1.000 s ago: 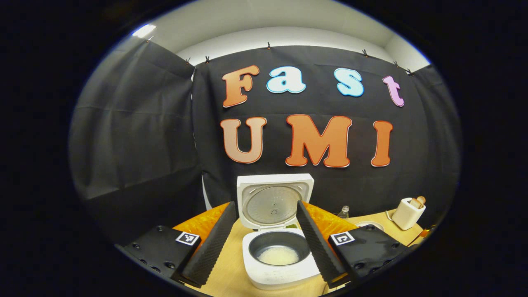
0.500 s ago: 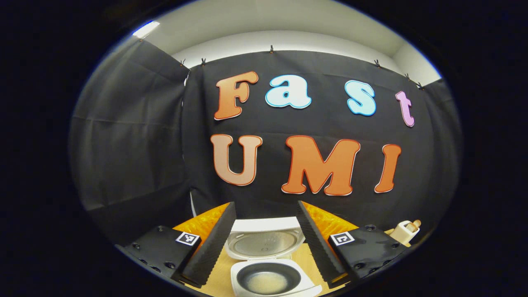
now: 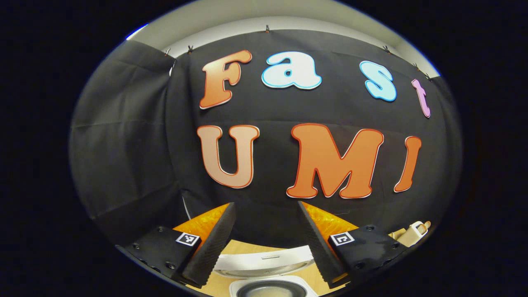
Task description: Close the left gripper, press the button to open the rice cooker; take a wooden spoon from the chopstick holder with the right hand, scoop a spoonful of rice and pour it into the rice cooker, then put the wooden spoon back into the chopstick holder.
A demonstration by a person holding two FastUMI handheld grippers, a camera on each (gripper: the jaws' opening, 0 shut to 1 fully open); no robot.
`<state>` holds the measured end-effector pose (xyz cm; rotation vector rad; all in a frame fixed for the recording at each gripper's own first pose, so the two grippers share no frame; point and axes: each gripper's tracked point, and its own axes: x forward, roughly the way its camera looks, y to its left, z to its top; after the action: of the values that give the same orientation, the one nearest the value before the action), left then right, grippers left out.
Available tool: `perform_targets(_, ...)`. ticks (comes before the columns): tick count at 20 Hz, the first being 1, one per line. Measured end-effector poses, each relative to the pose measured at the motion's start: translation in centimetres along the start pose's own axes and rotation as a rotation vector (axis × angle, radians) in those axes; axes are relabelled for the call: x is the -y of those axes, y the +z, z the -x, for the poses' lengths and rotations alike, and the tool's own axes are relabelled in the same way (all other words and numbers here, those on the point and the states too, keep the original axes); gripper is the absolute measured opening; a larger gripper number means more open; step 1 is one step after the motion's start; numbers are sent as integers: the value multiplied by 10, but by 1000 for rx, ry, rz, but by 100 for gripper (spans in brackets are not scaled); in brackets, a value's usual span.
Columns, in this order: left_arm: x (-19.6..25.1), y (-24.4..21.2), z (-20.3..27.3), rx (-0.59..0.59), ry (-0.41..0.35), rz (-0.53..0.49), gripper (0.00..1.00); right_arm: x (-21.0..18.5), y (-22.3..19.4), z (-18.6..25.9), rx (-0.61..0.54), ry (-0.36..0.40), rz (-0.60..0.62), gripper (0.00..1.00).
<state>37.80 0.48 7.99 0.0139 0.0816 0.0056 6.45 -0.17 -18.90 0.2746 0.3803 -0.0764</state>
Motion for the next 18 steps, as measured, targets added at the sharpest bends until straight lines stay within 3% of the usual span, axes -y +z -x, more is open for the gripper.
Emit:
perform_targets(7, -7, -77, -42, -169, 4, 51, 100, 10, 15, 20, 40, -47, 9, 95)
perform_targets(10, -15, -106, -42, -233, 39, 5, 99, 14, 16, 22, 39, -48, -24, 95)
perform_targets(18, -10, -101, -20, -222, 15, -5, 100, 4, 22, 22, 43, 0, 20, 95)
